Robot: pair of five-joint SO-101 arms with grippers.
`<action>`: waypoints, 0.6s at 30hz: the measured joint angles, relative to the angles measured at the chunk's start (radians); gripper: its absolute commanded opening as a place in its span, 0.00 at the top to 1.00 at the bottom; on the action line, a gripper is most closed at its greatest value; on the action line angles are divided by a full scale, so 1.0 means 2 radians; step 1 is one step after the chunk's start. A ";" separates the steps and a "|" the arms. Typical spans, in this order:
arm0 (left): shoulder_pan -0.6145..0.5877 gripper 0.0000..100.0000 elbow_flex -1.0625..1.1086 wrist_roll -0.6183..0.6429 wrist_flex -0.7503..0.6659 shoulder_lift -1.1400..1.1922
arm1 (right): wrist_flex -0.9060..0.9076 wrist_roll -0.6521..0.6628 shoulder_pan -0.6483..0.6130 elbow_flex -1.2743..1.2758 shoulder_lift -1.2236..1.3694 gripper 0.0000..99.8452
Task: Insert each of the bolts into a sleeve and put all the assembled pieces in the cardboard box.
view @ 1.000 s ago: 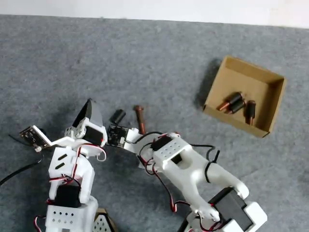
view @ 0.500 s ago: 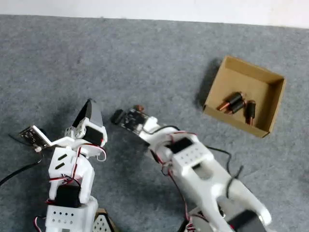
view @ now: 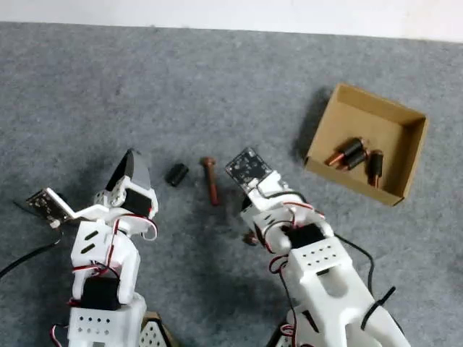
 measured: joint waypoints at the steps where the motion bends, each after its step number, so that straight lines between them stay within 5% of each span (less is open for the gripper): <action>1: 0.002 0.97 -0.003 0.000 0.012 0.000 | -0.001 0.000 0.001 0.004 -0.002 0.99; 10: 0.083 0.97 -0.070 -0.051 0.032 0.094 | -0.002 0.000 0.028 0.014 -0.005 0.99; 18: 0.147 0.97 -0.255 -0.090 0.002 0.444 | -0.005 0.000 0.044 0.021 -0.005 0.99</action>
